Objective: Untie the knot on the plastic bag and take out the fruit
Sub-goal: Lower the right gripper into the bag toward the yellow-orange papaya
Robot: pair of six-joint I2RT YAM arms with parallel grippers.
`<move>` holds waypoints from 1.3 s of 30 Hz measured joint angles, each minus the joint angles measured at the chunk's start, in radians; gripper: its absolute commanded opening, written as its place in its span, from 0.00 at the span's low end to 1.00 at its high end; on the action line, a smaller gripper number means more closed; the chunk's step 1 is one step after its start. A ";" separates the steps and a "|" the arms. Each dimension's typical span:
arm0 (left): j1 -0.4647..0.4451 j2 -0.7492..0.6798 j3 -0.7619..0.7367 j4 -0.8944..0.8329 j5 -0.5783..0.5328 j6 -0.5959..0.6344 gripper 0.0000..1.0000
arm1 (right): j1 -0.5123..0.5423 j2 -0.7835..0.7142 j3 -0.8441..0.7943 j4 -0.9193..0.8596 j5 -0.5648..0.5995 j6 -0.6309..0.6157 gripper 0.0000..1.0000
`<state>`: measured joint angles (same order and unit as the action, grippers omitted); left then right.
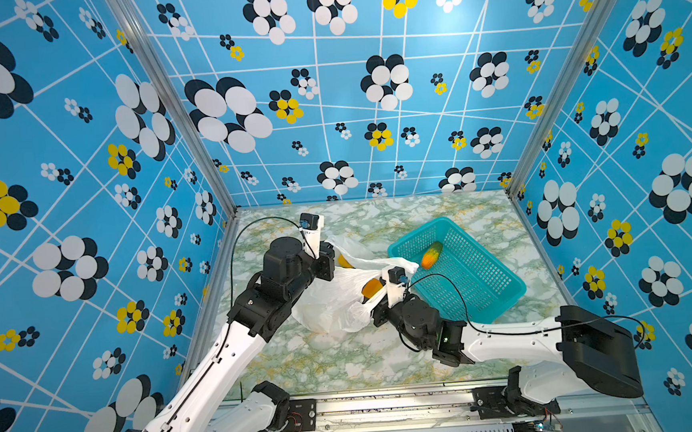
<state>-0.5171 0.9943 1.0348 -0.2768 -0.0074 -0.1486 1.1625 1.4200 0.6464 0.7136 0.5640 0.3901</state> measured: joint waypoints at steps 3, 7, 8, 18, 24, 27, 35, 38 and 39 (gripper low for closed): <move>0.000 0.000 0.000 0.000 -0.006 0.000 0.00 | 0.001 -0.023 -0.011 -0.006 0.029 -0.052 0.99; 0.000 0.006 0.000 0.000 -0.008 0.000 0.00 | 0.027 -0.068 -0.101 0.042 0.026 -0.149 0.99; 0.000 0.009 0.000 0.000 -0.008 0.000 0.00 | 0.032 -0.082 -0.126 0.055 0.026 -0.164 0.99; 0.000 0.012 0.000 0.000 -0.008 0.000 0.00 | 0.032 -0.209 -0.192 0.088 0.064 -0.208 0.86; 0.000 0.013 0.001 0.000 -0.007 0.000 0.00 | 0.032 -0.200 -0.101 0.036 -0.014 -0.211 0.80; 0.000 0.026 0.012 -0.002 -0.006 0.000 0.00 | 0.064 -0.158 -0.033 0.019 -0.079 -0.235 0.85; 0.000 0.081 0.070 -0.008 0.016 -0.013 0.00 | 0.127 0.058 0.087 -0.102 -0.132 -0.246 0.89; -0.010 0.081 0.072 -0.008 0.026 -0.016 0.00 | 0.127 0.132 0.091 -0.148 -0.117 -0.229 0.90; -0.018 0.080 0.072 -0.008 0.027 -0.016 0.00 | 0.127 0.149 0.091 -0.160 -0.108 -0.224 0.90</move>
<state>-0.5346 1.0744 1.1065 -0.2844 0.0200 -0.1642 1.2892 1.5688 0.7376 0.5533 0.4564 0.1665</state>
